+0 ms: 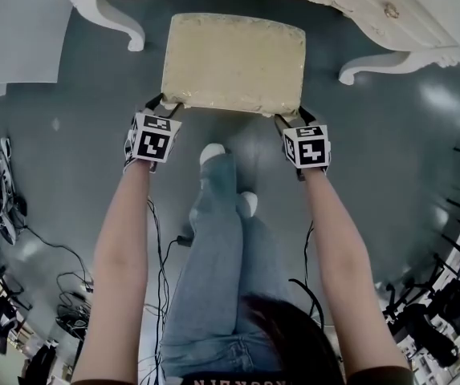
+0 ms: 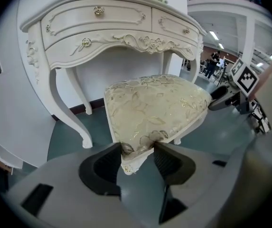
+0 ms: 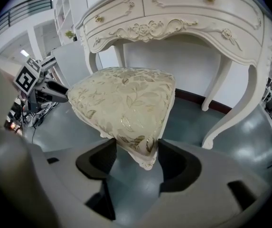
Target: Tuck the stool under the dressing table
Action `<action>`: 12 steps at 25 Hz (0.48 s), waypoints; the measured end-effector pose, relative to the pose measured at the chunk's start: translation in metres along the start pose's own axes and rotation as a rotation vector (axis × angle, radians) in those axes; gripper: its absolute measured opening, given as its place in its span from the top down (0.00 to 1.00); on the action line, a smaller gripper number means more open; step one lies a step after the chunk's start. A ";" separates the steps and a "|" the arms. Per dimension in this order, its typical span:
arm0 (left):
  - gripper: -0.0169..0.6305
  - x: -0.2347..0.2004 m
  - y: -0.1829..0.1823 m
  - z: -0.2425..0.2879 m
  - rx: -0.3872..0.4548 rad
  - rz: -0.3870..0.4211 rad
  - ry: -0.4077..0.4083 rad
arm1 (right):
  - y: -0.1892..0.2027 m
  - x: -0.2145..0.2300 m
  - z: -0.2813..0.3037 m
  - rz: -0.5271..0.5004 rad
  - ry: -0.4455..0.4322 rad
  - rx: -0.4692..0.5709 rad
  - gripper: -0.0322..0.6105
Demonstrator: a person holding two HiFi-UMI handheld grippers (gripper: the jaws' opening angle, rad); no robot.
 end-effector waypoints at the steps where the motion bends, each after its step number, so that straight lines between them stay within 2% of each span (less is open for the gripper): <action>1: 0.65 -0.003 -0.006 0.004 0.014 0.003 -0.002 | -0.005 0.003 0.002 -0.003 0.006 0.008 0.53; 12: 0.65 -0.026 -0.052 0.038 0.086 -0.011 -0.010 | -0.053 0.037 0.027 -0.010 0.055 0.123 0.54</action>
Point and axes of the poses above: the fingertips, and each gripper's own axes: z forward along the fingers, x to its right, y out of its underside, the point moved 4 cm from there along -z, backward along the fingers, and after that the axes turned 1 degree about -y, right-handed, at the moved point
